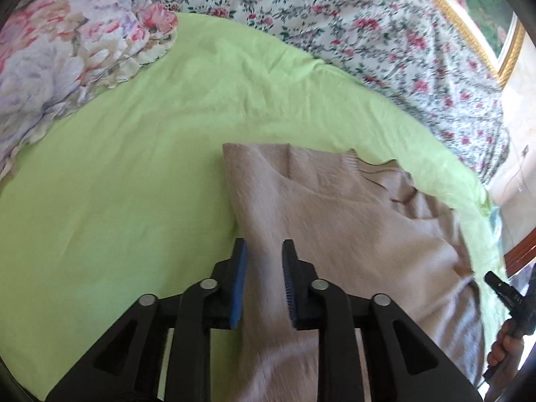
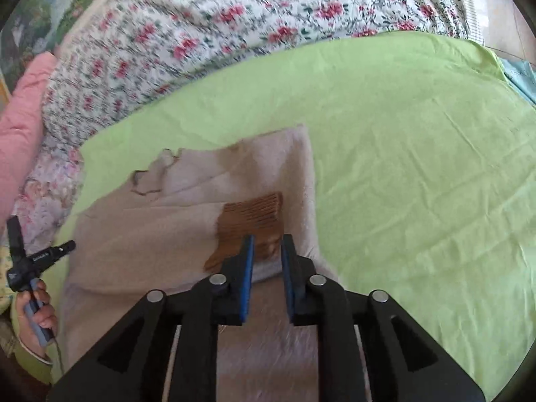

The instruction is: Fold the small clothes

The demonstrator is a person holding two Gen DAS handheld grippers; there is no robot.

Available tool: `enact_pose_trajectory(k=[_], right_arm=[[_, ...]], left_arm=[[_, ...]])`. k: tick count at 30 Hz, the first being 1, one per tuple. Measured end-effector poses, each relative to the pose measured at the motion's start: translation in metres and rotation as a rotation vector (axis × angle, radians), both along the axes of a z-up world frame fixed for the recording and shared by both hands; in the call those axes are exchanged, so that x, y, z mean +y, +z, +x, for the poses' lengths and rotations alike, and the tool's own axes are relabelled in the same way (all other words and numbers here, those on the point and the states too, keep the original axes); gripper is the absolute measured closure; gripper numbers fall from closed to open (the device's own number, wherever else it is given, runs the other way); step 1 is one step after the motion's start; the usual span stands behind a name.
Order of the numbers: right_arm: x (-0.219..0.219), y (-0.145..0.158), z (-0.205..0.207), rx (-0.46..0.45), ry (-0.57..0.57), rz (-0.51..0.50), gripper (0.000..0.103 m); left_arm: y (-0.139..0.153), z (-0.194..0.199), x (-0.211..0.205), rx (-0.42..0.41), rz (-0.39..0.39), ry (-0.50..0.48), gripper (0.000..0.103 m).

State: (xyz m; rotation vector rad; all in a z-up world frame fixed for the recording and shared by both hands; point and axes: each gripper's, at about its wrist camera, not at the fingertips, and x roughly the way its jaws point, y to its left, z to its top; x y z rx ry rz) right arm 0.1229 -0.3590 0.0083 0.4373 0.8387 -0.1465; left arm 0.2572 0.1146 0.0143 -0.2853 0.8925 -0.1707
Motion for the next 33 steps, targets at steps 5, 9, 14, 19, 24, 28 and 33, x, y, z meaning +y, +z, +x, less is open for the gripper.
enact_pose_trajectory(k=[5,9,14,19,24,28,33], right_arm=[[0.017,0.012,-0.036,-0.04,0.036,0.054,0.054],[0.025,0.014,-0.063,-0.036,0.04,0.087,0.054],[0.032,0.013,-0.1,-0.023,0.047,0.091,0.054],[0.032,0.015,-0.128,-0.01,0.05,0.082,0.054],[0.03,0.015,-0.155,0.001,0.053,0.09,0.054],[0.029,0.013,-0.171,0.028,0.082,0.097,0.054],[0.027,0.016,-0.198,0.028,0.136,0.114,0.054]], left_arm=[[0.001,-0.052,0.003,0.028,-0.041,-0.024,0.072],[-0.009,-0.096,0.006,0.068,-0.062,-0.044,0.068],[-0.018,-0.142,0.014,0.102,-0.073,-0.049,0.063],[-0.021,-0.184,0.023,0.118,-0.098,-0.042,0.056],[-0.028,-0.217,0.027,0.148,-0.096,-0.045,0.054],[-0.036,-0.24,0.024,0.187,-0.094,-0.068,0.054],[-0.039,-0.27,0.021,0.204,-0.124,-0.125,0.049]])
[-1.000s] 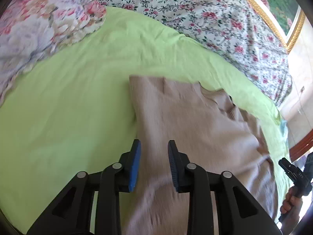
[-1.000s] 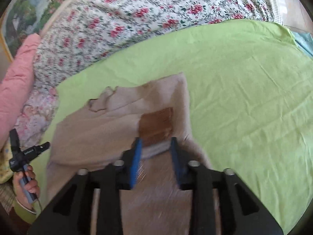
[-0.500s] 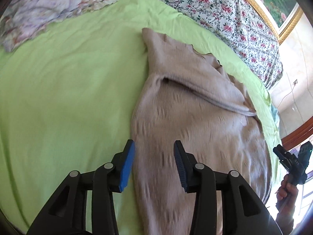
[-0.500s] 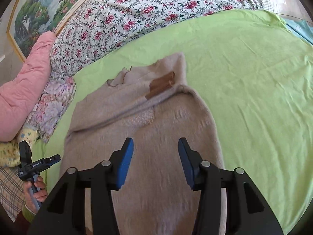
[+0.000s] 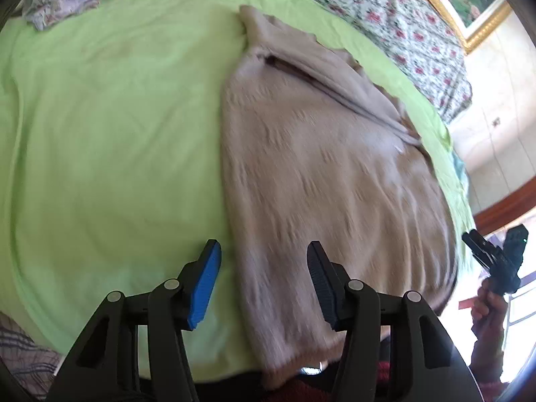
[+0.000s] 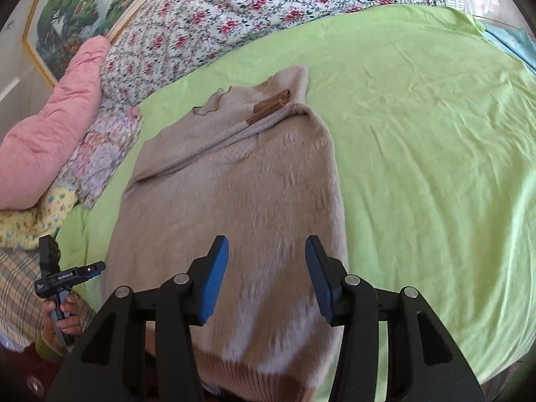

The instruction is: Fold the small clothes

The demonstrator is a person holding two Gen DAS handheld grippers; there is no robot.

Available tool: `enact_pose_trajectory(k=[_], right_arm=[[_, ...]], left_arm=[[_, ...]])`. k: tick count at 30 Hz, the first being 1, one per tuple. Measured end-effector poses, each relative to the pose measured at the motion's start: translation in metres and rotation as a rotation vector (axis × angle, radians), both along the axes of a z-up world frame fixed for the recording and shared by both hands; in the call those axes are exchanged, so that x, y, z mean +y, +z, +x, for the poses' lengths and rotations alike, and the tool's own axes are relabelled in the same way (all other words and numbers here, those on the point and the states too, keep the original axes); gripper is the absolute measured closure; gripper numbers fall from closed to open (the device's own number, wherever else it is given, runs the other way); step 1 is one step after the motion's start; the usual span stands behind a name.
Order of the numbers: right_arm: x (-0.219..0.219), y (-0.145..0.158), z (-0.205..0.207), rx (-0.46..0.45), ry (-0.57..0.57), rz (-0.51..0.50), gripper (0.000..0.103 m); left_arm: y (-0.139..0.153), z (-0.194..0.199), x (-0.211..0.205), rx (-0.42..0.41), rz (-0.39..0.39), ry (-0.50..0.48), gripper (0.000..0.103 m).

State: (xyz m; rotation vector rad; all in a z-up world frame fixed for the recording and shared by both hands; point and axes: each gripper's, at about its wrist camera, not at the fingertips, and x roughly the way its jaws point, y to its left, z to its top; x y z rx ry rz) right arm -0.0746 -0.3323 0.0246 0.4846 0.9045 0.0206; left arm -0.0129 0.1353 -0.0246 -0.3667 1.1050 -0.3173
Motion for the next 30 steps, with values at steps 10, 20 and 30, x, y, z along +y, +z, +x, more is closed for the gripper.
enact_pose_trajectory(k=[10,20,30], right_arm=[[-0.017,-0.02,-0.046,0.063,0.054,0.091,0.053],[-0.007,-0.049,-0.069,0.089,0.219,0.244,0.053],[0.011,-0.057,-0.065,0.071,0.235,0.2,0.094]], left_arm=[[-0.021,-0.049,-0.015,0.001,-0.138,-0.069,0.049],[-0.029,-0.055,-0.022,0.003,-0.23,-0.178,0.051],[-0.033,-0.055,-0.022,0.015,-0.186,-0.216,0.093]])
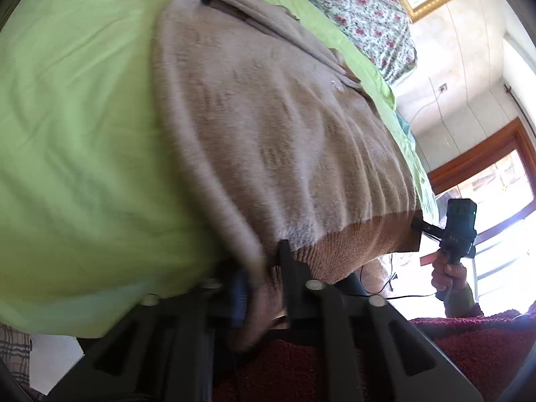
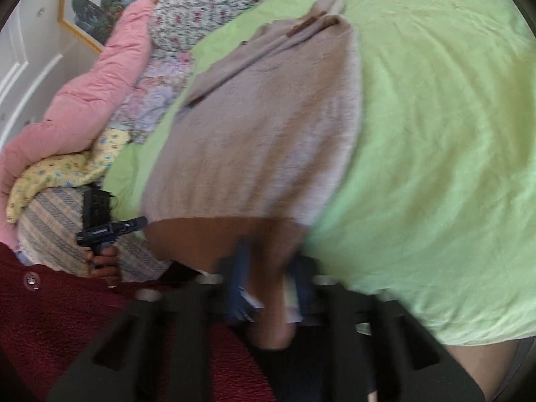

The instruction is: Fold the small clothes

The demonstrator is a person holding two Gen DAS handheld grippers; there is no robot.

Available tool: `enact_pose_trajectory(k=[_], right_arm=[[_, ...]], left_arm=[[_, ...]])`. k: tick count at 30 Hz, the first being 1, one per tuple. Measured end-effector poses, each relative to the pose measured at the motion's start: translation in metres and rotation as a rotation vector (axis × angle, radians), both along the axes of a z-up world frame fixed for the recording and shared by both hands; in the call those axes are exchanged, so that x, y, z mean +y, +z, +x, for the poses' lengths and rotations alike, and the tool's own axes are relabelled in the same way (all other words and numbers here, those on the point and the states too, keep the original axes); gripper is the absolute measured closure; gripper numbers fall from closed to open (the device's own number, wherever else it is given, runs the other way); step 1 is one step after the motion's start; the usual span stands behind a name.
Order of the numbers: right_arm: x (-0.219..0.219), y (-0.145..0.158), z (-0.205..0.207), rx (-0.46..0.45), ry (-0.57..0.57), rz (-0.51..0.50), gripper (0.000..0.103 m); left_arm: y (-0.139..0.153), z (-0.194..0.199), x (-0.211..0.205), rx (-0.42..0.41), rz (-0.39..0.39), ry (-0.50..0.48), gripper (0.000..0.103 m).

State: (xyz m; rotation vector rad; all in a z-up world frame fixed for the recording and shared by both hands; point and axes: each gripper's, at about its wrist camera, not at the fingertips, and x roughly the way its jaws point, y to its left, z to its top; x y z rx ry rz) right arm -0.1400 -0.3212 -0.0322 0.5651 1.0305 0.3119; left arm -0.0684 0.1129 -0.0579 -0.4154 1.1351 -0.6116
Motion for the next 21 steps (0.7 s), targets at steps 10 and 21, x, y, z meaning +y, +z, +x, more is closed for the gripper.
enact_pose_trajectory(k=[10,21], right_arm=[[-0.016,0.057,0.011,-0.23,-0.05,0.155,0.095],[-0.042,0.096,0.094,-0.402,-0.173,0.251,0.095]], left_arm=[[0.054,0.0,0.013,-0.157,-0.082,0.047,0.098],[0.136,0.084,0.028,-0.389,-0.188,0.172,0.098]])
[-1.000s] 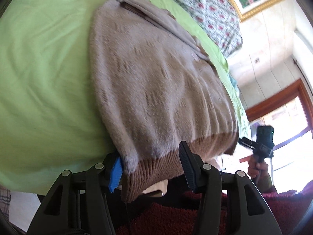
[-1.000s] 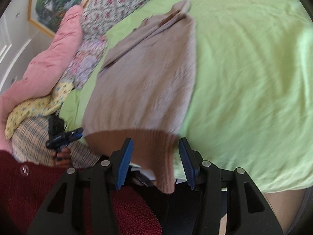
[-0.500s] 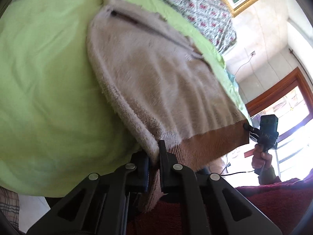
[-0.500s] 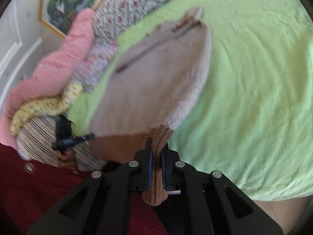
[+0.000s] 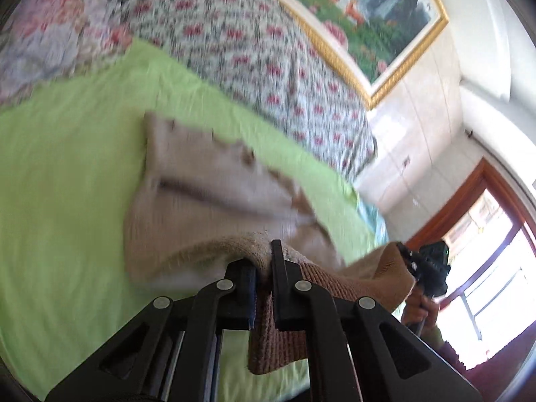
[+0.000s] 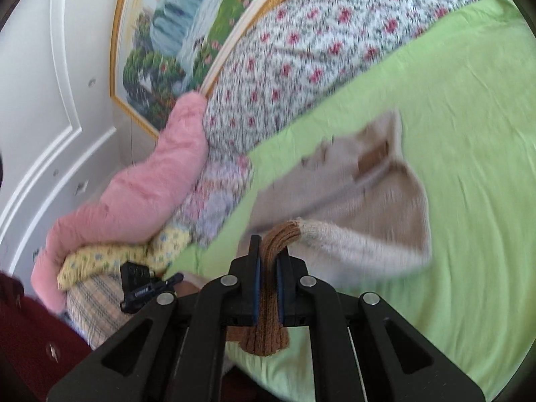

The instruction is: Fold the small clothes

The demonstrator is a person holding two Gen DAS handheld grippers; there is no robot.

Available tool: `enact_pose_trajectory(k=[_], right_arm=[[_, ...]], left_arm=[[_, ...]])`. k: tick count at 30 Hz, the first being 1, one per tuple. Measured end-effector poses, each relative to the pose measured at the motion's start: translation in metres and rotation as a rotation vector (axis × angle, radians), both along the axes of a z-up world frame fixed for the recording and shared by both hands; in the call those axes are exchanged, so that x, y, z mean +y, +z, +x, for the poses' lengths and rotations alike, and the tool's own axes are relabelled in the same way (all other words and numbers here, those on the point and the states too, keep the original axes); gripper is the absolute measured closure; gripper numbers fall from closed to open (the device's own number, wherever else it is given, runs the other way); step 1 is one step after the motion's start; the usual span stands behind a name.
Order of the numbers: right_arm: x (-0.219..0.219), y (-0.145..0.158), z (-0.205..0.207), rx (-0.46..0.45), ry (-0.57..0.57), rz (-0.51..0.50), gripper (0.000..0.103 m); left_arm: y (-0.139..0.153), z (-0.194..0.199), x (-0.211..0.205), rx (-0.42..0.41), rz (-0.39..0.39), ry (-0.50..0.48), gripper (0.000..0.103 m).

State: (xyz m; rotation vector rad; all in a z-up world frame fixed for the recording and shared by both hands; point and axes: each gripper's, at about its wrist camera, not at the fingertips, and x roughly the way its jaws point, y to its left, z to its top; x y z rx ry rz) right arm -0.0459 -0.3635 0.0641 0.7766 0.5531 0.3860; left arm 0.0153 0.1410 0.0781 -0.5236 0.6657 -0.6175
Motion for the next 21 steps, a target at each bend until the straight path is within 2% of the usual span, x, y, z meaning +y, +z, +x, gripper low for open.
enact_pose_trajectory(k=[4,9,15,21], right_arm=[[-0.013,0.009,0.052,-0.037,-0.011,0.01,0.095],[-0.018,0.009,0.114,-0.036,-0.076,-0.06,0.095],[-0.032,-0.017,0.168,0.052,-0.171,-0.102,0.095],[-0.029,-0.033,0.225,0.157,-0.257,-0.253,0.095]], left_arm=[[0.015,0.049,-0.002,-0.057,-0.022,0.029,0.098],[0.012,0.111,-0.006,-0.046,0.003,0.071,0.098],[-0.011,0.174,-0.009,0.022,0.06,0.113,0.098],[-0.023,0.228,-0.027,0.05,0.132,0.135,0.098]])
